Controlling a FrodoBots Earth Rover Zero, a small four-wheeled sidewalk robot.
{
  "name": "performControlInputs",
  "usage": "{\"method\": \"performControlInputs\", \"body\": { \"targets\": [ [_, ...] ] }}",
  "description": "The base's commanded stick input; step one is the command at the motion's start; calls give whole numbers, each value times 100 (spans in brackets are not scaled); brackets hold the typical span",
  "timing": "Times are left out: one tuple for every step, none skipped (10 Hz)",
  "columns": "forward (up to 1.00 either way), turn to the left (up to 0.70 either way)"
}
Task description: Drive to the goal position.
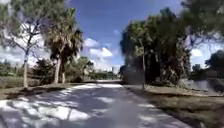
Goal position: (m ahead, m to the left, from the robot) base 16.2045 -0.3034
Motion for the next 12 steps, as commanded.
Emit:
{"method": "performControlInputs", "body": {
  "targets": [
    [70,0],
    [70,0],
    [70,0],
    [70,0],
    [70,0],
    [70,0],
    [70,0],
    [70,0],
    [70,0],
    [70,0],
    [70,0],
    [70,0]
  ]
}}
